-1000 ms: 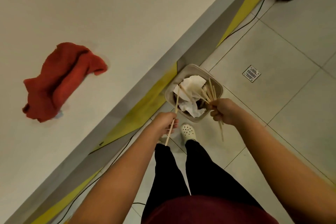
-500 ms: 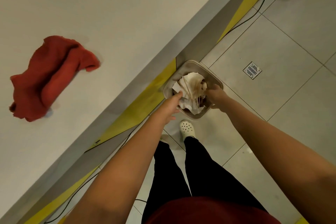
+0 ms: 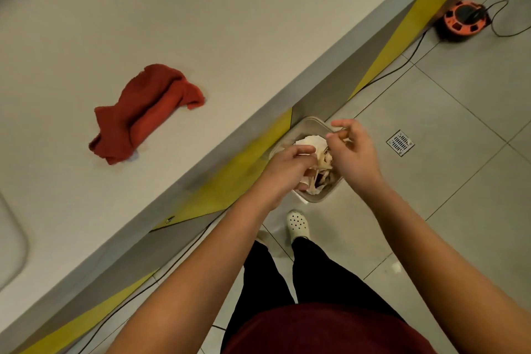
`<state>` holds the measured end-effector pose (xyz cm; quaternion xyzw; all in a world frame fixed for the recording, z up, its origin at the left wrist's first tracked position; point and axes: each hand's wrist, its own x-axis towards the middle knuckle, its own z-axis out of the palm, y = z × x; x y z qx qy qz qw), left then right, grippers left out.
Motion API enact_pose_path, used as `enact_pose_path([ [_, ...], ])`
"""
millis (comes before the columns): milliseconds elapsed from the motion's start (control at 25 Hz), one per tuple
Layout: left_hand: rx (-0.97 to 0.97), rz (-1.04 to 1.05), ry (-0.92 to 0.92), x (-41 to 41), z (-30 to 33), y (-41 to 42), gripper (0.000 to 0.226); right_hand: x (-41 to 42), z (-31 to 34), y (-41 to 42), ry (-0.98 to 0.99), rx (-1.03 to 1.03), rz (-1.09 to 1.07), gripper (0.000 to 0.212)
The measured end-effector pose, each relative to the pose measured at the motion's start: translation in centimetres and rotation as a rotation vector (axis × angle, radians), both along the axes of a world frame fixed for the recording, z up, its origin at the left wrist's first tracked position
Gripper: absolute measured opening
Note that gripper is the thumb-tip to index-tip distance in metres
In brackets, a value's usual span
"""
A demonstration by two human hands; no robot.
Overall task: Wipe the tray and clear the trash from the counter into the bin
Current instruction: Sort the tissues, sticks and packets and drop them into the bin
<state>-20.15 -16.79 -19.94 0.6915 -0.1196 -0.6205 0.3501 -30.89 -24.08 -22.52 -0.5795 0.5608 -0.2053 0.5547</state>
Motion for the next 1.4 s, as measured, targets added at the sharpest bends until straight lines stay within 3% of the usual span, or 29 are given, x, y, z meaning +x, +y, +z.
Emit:
enact_pose_path([
  [240, -0.305, 0.133, 0.007, 3.4, 10.8, 0.8, 0.013, 4.3, 10.8, -1.8, -0.240, -0.223, 0.066, 0.018],
  [400, -0.411, 0.217, -0.151, 8.4, 15.6, 2.4, 0.012, 9.3, 14.1, -0.7, -0.254, -0.298, 0.184, 0.017],
  [720, -0.419, 0.569, -0.414, 21.1, 18.7, 13.3, 0.013, 23.0, 16.7, 7.1, -0.254, -0.284, 0.572, 0.014],
  [1000, -0.398, 0.907, -0.453, 30.0, 18.3, 22.8, 0.016, 31.7, 16.2, 12.8, -0.186, -0.351, 0.788, 0.012],
  [1200, -0.307, 0.992, -0.515, 35.9, 17.5, 26.3, 0.014, 36.2, 15.5, 14.8, -0.098, -0.419, 0.855, 0.014],
  [1400, -0.165, 1.009, -0.631, 41.2, 15.0, 27.2, 0.013, 41.0, 15.3, 14.9, 0.054, -0.602, 1.006, 0.033],
])
